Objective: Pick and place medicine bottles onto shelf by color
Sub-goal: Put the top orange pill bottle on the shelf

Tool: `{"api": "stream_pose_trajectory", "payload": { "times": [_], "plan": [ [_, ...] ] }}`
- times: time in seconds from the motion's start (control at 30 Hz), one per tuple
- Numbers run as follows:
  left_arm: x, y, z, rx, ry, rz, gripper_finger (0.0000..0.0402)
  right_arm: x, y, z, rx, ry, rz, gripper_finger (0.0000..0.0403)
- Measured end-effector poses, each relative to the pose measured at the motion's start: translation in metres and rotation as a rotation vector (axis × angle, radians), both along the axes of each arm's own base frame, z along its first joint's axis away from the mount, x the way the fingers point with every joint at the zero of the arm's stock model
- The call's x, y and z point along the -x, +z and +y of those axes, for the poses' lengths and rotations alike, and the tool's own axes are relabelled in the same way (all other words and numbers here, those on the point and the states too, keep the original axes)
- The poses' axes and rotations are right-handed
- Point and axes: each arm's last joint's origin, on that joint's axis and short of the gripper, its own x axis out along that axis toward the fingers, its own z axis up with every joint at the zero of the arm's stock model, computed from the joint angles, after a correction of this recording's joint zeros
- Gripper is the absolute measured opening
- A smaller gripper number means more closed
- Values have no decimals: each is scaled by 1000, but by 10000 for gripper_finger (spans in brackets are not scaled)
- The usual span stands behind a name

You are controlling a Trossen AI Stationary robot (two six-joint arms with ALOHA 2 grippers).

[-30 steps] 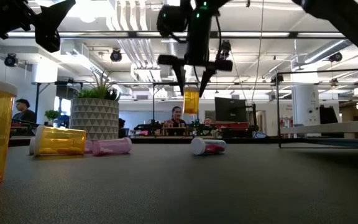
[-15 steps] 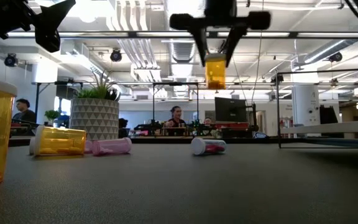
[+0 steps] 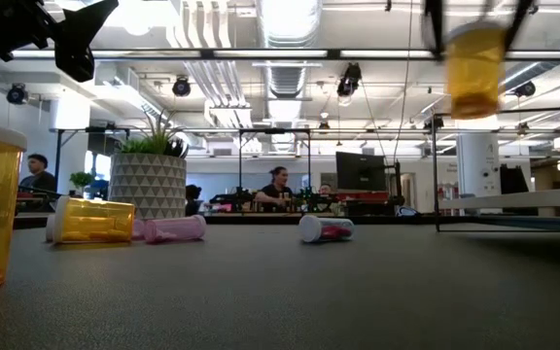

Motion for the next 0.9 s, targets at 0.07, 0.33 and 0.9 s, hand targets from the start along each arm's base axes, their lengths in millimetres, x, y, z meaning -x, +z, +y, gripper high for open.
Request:
{"api": "stream_pose_trajectory", "payload": {
  "times": [0.07,0.33,0.9],
  "plan": [
    [0,0,0,0,0,0,199,14,-2,13,-2,-33,-6,205],
    [0,0,0,0,0,0,199,64,-9,39,-45,-144,41,205],
    [0,0,0,0,0,1,199,137,-24,30,-96,-246,179,205]
  ]
}}
